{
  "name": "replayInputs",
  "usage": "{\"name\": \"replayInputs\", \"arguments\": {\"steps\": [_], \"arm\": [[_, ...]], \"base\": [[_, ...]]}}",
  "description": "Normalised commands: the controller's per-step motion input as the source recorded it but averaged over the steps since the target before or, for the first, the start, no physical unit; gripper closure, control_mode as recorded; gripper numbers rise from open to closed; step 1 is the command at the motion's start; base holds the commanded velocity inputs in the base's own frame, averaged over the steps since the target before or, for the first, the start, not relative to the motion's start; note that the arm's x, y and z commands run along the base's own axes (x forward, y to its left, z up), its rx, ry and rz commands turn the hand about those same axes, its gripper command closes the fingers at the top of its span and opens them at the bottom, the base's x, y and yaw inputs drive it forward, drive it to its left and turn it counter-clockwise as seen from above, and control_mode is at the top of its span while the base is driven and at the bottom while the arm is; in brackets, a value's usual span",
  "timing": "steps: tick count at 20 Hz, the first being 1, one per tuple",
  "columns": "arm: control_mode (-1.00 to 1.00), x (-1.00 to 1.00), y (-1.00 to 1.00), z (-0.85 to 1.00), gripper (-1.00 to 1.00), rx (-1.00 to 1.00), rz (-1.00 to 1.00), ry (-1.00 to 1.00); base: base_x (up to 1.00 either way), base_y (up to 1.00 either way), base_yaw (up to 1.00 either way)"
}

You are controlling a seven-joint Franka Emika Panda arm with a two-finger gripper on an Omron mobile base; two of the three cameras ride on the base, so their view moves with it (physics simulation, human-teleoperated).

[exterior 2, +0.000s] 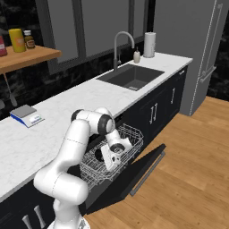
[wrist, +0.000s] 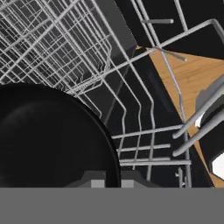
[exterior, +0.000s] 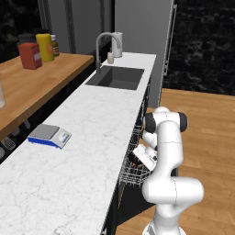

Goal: Pick up the cup and bowl from the counter, place them in the dishwasher, and close the dishwasher door.

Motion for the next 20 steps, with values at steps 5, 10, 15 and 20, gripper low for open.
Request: {"name": "replayInputs", "arguments": {"steps": [5, 10, 15, 20], "arm": [[-1.00, 0.02, 0.17, -0.49, 1.00, 0.00, -0.15, 0.14], [-1.00, 0.00, 0.00, -0.55, 1.00, 0.00, -0.18, 0.13], [-1.00, -0.21, -0.01, -0.58, 1.00, -0.02, -0.24, 0.14], [-1.00, -0.51, -0.19, -0.19, -1.00, 0.00, -0.25, 0.12]], "base": [[0.00, 0.00, 0.00], [0.00, 0.00, 0.00], [0.00, 0.00, 0.00], [0.00, 0.00, 0.00]]}}
